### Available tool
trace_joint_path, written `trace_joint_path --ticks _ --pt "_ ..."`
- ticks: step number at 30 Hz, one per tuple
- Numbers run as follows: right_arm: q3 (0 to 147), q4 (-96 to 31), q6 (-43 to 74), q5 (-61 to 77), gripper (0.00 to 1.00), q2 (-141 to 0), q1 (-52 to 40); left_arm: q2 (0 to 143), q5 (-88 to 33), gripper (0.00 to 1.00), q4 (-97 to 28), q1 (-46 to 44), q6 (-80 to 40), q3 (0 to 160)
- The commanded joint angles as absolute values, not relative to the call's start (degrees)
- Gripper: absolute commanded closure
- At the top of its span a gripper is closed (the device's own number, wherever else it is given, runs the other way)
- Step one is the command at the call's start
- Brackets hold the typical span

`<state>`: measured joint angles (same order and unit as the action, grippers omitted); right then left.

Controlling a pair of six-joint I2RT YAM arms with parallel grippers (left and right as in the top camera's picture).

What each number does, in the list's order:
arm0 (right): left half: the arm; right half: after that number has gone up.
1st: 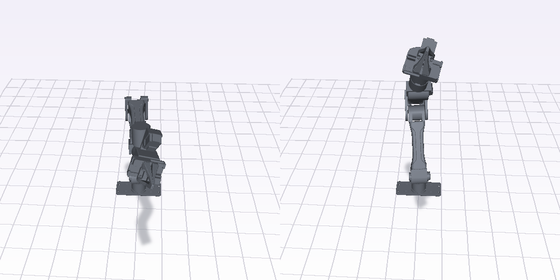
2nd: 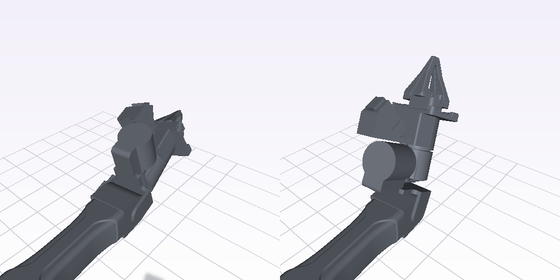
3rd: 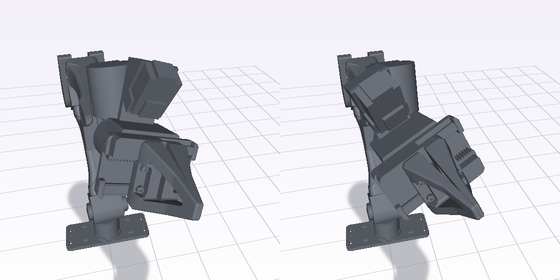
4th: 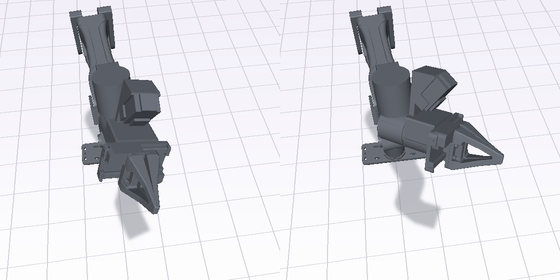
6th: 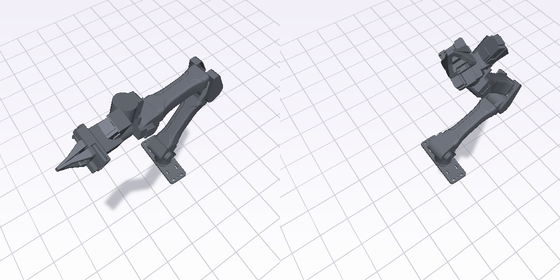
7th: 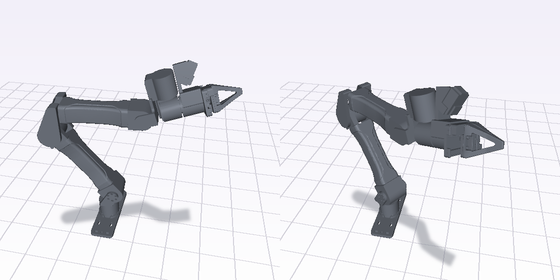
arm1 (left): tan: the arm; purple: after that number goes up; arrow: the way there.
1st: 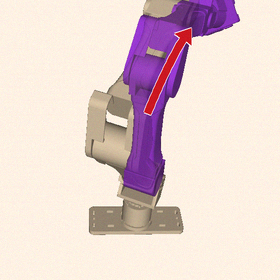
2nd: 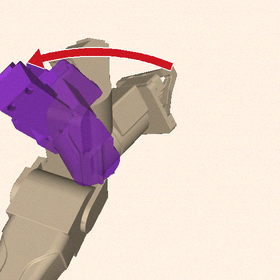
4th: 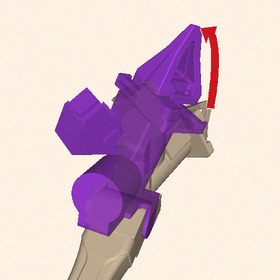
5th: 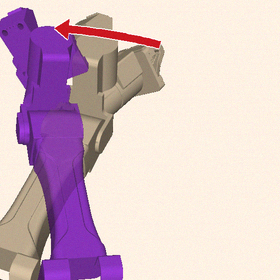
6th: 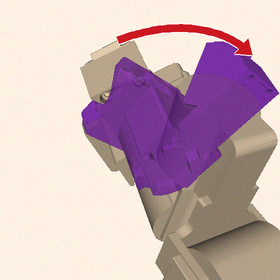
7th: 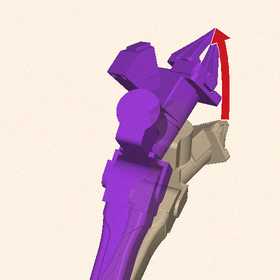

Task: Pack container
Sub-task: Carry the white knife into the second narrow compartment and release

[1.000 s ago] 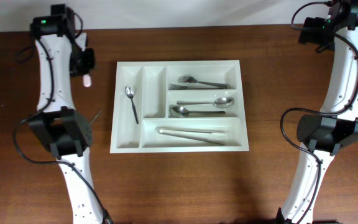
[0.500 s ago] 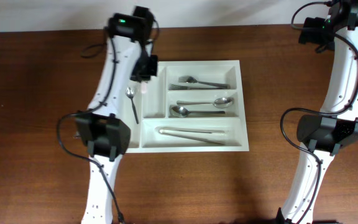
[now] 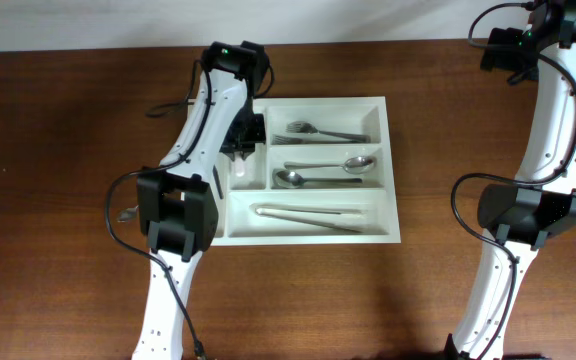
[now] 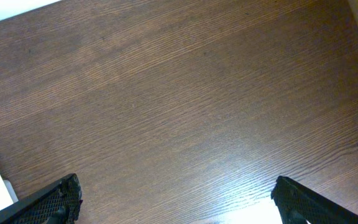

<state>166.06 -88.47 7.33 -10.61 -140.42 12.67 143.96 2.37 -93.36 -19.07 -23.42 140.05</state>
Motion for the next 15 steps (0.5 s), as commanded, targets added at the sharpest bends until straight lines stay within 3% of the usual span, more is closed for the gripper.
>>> trace_joint_path --ticks 1,15 --pt "165.8 -88.5 7.6 -10.7 0.01 -140.2 12.4 143.6 2.8 0.98 -92.6 -20.3 -24.4 138.3" --pt "165.8 -88.5 7.6 -10.7 0.01 -140.2 12.4 143.6 6.5 0.97 -92.0 -24.3 -24.4 137.7"
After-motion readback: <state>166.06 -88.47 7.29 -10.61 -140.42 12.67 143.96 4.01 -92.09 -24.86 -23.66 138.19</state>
